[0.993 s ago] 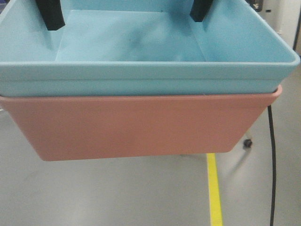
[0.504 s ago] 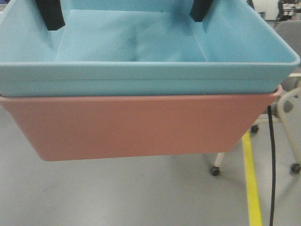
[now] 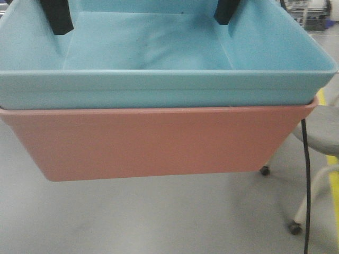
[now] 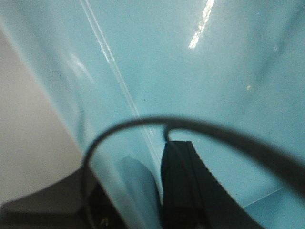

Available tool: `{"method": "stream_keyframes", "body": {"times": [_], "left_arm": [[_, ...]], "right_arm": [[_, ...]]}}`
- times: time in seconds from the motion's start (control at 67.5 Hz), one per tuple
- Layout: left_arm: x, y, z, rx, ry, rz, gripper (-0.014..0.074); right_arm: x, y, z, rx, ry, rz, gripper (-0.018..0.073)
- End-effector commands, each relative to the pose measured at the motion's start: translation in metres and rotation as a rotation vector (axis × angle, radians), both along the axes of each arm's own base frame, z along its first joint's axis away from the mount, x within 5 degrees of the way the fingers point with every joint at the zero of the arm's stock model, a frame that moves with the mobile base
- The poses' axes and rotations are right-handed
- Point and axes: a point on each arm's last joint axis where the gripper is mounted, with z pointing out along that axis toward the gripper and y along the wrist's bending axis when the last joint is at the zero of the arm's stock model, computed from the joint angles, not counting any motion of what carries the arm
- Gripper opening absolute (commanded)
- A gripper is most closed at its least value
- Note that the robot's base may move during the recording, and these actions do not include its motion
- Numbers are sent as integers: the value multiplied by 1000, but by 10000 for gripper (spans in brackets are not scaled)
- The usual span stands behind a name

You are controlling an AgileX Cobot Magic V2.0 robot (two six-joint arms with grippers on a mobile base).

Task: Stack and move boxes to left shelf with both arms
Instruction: 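Hold the stacked tubs with both grippers while the base drives away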

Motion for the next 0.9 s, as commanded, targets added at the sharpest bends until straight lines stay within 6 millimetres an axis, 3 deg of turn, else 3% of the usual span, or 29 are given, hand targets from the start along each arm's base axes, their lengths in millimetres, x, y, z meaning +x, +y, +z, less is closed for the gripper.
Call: {"method": "stream_keyframes", "body": {"times": [0.0, 0.889], "left_arm": [[-17, -19, 38, -255, -106, -87, -3], [-17, -20, 38, -268, -99, -88, -3]], "right_arm": [[-13, 13, 39, 188, -125, 44, 57], [-13, 13, 39, 188, -125, 44, 57]]}}
